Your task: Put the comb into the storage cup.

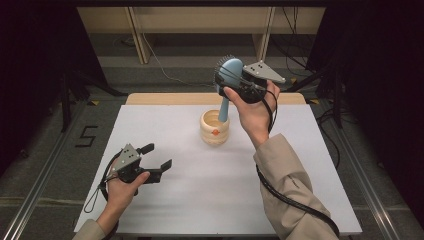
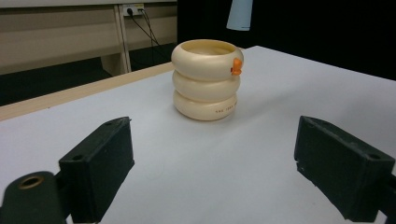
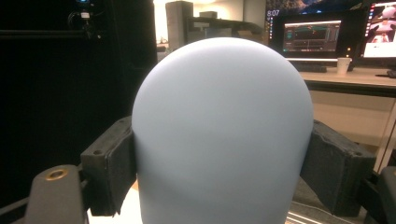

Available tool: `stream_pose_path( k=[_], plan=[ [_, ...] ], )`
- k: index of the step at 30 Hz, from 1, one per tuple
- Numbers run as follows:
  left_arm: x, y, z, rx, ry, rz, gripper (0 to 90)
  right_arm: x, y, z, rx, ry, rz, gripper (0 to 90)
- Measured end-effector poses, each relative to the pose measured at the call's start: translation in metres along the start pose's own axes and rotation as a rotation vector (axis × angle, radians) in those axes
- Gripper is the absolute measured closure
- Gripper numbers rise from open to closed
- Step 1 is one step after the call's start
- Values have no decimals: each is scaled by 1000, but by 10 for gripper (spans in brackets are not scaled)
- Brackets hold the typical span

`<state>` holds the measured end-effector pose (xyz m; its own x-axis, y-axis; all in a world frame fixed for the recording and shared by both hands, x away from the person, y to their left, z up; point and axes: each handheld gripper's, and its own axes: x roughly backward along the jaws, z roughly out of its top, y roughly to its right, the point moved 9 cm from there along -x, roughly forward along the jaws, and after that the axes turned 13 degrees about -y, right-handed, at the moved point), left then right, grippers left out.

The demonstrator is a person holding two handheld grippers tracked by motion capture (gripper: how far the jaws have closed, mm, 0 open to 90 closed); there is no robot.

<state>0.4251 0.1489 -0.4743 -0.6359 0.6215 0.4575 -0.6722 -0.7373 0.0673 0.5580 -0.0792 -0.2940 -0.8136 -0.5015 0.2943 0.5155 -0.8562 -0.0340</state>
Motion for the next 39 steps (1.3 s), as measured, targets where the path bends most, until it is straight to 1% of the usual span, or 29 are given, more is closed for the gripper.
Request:
stream_pose_path(
  k=[12,17,19,22,24,33,37,39],
  plan=[
    [0,0,0,-2,-1,-1,114,-4,-2,1,6,1,-4,202],
    [0,0,0,-2,-1,-1,114,-6,-1,3,-1,4,-6,202],
    [0,0,0,-3,-1,-1,114,-7,-1,3,4,6,-9,202],
    [0,1,0,-3,0,-1,114,-8,-2,2,0,0,-8,202],
    [0,1,0,-3,0,-1,114,-9,-2,2,9,4,-9,202],
    [0,0,0,-2,-2,-3,114,-13,-3,3,3,1,-5,202],
    [0,0,0,-1,0,-2,114,-15,-4,3,9,-1,-3,202],
    [0,0,0,0,1,-2,114,-16,-4,3,4,1,-2,202]
  ],
)
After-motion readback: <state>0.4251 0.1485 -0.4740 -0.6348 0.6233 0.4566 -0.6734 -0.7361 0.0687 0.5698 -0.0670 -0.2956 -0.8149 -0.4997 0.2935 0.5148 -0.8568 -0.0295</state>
